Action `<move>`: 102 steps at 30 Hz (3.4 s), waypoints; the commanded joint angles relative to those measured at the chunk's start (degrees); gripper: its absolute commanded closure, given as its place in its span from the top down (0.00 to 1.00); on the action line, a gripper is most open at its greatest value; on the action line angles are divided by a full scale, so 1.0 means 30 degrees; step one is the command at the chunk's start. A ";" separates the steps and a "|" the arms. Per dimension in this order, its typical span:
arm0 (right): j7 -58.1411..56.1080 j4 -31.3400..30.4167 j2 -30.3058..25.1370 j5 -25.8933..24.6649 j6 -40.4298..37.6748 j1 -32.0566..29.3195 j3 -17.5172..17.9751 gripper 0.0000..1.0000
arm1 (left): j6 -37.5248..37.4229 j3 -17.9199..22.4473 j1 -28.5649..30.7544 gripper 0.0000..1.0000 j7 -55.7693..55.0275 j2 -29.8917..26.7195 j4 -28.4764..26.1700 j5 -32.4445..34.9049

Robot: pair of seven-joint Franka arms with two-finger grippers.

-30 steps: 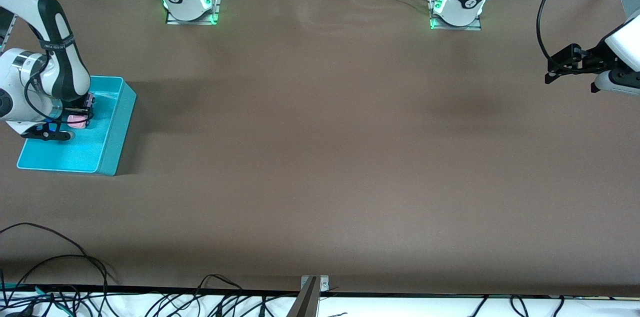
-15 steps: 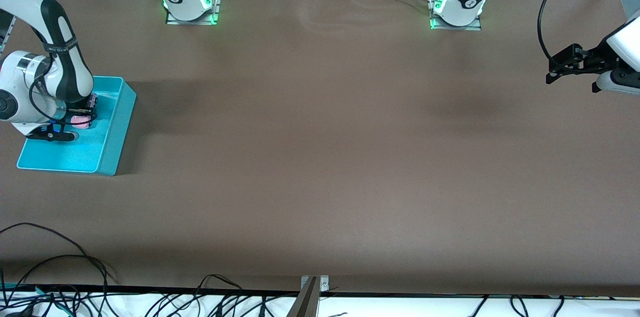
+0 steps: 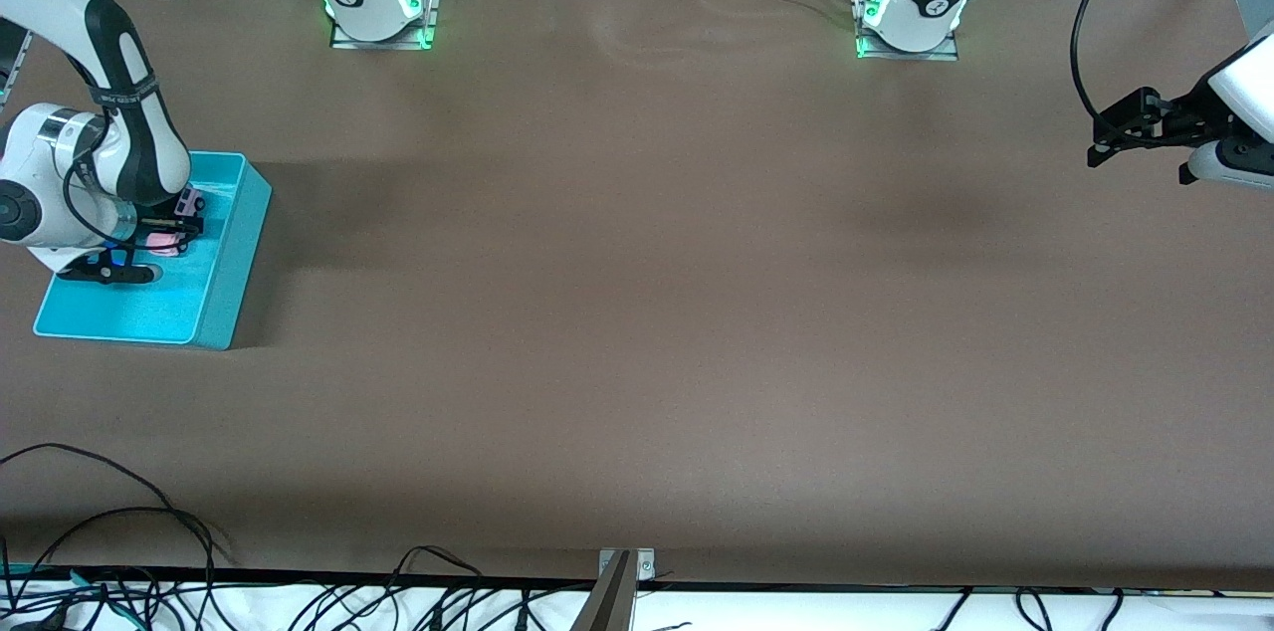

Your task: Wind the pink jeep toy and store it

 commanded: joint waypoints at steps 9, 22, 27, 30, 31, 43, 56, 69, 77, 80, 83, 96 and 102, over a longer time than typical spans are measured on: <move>-0.0031 0.0193 -0.4354 -0.0275 -0.5060 -0.0089 0.1159 1.00 | -0.0340 0.0003 0.0151 1.00 0.0034 0.0230 0.0608 -0.0222; 0.2342 0.0222 -0.9481 0.0104 -0.6938 0.0351 0.3237 1.00 | -0.0340 0.0003 0.0151 1.00 0.0034 0.0230 0.0608 -0.0222; 0.3829 0.0601 -1.0714 0.2210 -0.7026 0.0701 0.3708 1.00 | -0.0340 0.0003 0.0151 1.00 0.0034 0.0230 0.0608 -0.0222; 0.5910 0.1303 -1.0774 0.2713 -0.7609 0.0878 0.3971 1.00 | -0.0340 0.0003 0.0151 1.00 0.0064 0.0230 0.0608 -0.0222; 0.6264 0.1654 -1.0745 0.2771 -0.7960 0.0907 0.4117 1.00 | -0.0340 0.0003 0.0151 1.00 0.0035 0.0259 0.0608 -0.0222; 0.6385 0.4499 -1.0627 0.6957 -1.0688 0.1786 0.4704 1.00 | -0.0340 0.0003 0.0151 1.00 0.0005 0.0230 0.0608 -0.0222; 0.5071 0.5027 -1.0598 0.7811 -1.0865 0.1786 0.6256 1.00 | -0.0340 0.0032 0.0151 1.00 0.0034 0.0230 0.0608 -0.0222; 0.1463 0.5027 -1.0598 0.6551 -1.0483 0.1640 0.6492 1.00 | -0.0340 0.0032 0.0151 1.00 0.0034 0.0259 0.0608 -0.0222; 0.1493 0.5027 -1.0627 0.6434 -1.0541 0.1669 0.6492 1.00 | -0.0340 0.0032 0.0151 1.00 0.0034 0.0259 0.0608 -0.0222; 0.1463 0.5027 -1.0628 0.6434 -1.0512 0.1669 0.6433 1.00 | -0.0340 0.0032 0.0151 1.00 0.0034 0.0259 0.0608 -0.0222; 0.1463 0.5027 -1.0686 0.6375 -1.0512 0.1669 0.6433 1.00 | -0.0340 0.0032 0.0151 1.00 0.0034 0.0259 0.0608 -0.0222; 0.1668 0.5612 -1.0569 0.6521 -1.0483 0.1670 0.6462 1.00 | -0.0340 0.0032 0.0151 1.00 0.0034 0.0259 0.0608 -0.0222; 0.1434 0.6227 -1.0130 0.6580 -1.0483 0.1640 0.6404 1.00 | -0.0340 0.0032 0.0122 1.00 0.0034 0.0259 0.0608 -0.0222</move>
